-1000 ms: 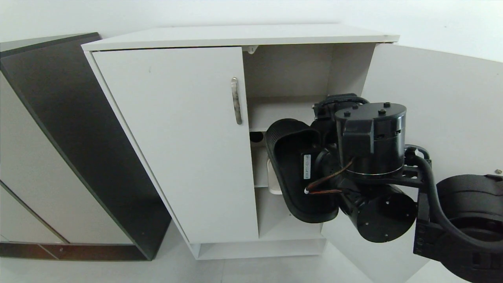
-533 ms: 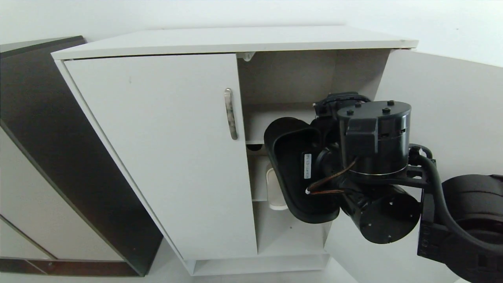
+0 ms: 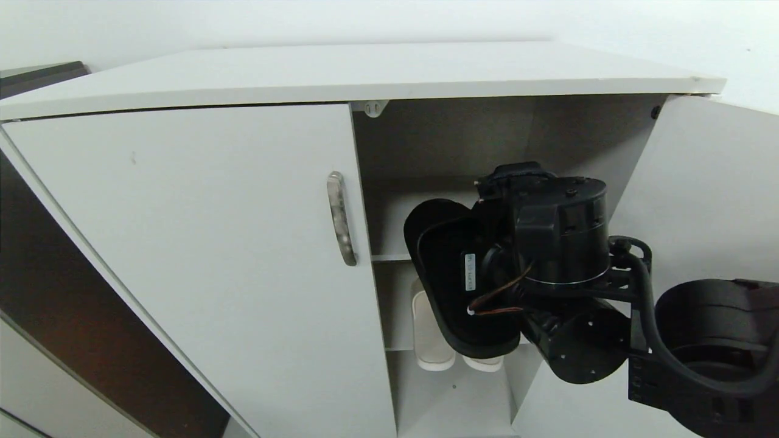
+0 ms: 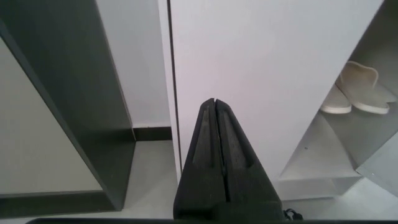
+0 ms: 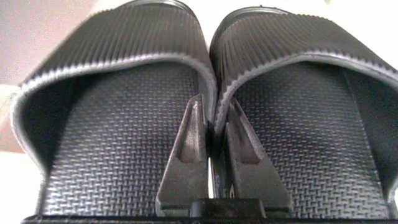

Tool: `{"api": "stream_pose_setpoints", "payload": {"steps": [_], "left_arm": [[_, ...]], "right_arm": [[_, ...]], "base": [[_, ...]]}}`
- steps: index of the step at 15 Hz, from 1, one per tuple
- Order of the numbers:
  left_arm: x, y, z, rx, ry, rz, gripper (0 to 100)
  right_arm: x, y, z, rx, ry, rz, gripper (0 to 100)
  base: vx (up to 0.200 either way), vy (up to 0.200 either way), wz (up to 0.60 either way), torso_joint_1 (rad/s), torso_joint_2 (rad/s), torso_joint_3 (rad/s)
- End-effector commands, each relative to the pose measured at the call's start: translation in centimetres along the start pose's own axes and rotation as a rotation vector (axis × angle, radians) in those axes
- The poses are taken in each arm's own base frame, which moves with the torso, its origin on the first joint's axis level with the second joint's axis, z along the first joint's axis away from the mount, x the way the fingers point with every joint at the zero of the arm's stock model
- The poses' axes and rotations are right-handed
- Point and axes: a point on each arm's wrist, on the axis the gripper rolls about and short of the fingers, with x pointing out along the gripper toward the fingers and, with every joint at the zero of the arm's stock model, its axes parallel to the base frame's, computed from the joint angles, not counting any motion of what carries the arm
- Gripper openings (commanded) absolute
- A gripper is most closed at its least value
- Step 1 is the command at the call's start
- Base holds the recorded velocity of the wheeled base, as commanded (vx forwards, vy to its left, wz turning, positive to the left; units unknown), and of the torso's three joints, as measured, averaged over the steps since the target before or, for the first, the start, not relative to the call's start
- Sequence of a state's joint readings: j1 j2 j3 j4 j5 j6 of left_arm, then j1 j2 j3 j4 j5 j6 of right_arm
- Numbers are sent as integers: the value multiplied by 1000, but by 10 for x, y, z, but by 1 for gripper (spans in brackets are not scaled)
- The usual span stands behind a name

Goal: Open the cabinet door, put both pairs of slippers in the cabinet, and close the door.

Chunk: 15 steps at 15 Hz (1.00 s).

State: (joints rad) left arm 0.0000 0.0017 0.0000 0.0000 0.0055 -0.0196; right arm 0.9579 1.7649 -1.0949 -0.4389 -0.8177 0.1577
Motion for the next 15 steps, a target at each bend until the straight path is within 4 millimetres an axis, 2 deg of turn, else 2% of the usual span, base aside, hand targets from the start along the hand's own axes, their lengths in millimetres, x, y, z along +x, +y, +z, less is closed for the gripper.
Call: {"api": "stream_pose_setpoints", "payload": {"steps": [1,8,13,15], "left_arm": [[0,0,0,-2,0,-1,0],[0,0,0,-3,0,1,0],[0,0,0,-3,0,1,0],[0,0,0,-3,0,-1,0]], "right_arm": [[19,7,-2,4,1,-20,0],[71,15,10,43,-23,-99,0],[89,20,28,53,-30,-122,0],[97,21,29,53,-29,-131,0]], "base": [[0,0,0,0,0,0],[0,0,0,0,0,0],[0,0,0,0,0,0],[0,0,0,0,0,0]]}}
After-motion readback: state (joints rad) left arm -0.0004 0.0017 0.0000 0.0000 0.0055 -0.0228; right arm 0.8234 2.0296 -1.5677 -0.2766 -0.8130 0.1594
